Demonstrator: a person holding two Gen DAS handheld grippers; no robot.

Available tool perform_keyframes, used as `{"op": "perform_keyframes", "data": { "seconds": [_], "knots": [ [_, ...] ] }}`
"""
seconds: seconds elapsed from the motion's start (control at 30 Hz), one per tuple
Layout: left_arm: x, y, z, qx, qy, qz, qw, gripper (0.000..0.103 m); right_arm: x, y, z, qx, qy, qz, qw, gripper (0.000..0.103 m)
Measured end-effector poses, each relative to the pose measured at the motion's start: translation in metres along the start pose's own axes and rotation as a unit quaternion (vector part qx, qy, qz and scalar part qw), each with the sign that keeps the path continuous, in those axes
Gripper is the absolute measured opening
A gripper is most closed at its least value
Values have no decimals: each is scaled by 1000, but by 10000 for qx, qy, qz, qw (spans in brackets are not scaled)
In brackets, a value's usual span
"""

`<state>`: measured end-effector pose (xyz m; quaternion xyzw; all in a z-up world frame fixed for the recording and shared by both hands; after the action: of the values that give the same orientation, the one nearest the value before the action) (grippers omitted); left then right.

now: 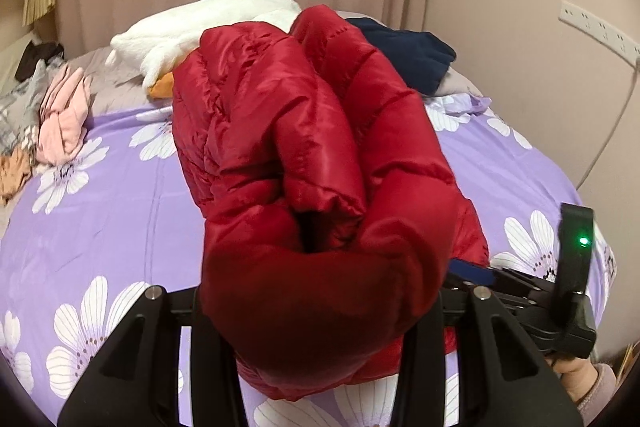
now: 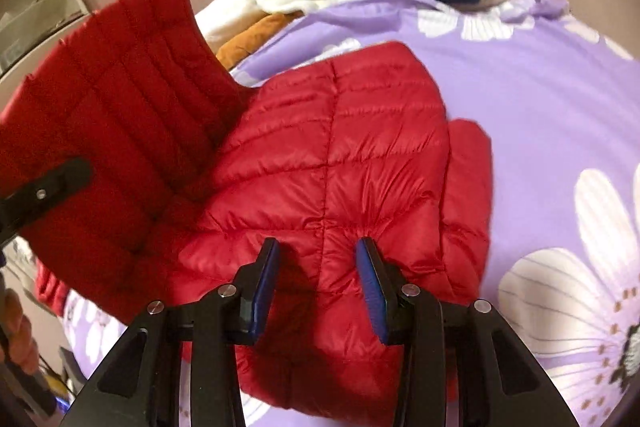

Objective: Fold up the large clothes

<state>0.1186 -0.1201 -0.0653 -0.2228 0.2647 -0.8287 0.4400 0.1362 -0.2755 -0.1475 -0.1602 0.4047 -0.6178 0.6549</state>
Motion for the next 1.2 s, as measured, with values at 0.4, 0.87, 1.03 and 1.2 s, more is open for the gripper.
{"op": "perform_keyframes", "data": {
  "seconds": [0.4,0.87,1.03,1.2],
  "knots": [
    [69,35,-10,-365,1037,-213,9937,41,27,7,9,-231,746,792,9938,41],
    [82,52,-34,-698,1407,-540,9861,49,94,-45,39,404,2141,2109,9529,72],
    [80,51,-35,-690,1410,-549,9861,49,57,-29,59,86,1783,2279,9572,78],
    [81,52,-36,-681,1422,-546,9860,49,33,-28,67,-38,1444,2256,9634,78]
  ]
}}
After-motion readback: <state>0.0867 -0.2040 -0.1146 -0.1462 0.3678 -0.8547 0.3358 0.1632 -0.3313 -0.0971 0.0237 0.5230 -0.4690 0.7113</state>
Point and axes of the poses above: each gripper's, at about its wrist camera, not at the fingertips, and y roughly the way its jaws point, x to its right, z to its top, the point moved 6 cm from there along y, roughly the way its jaws point, and after that the axes turned 11 degrees about -z, right-handed, at the moved point
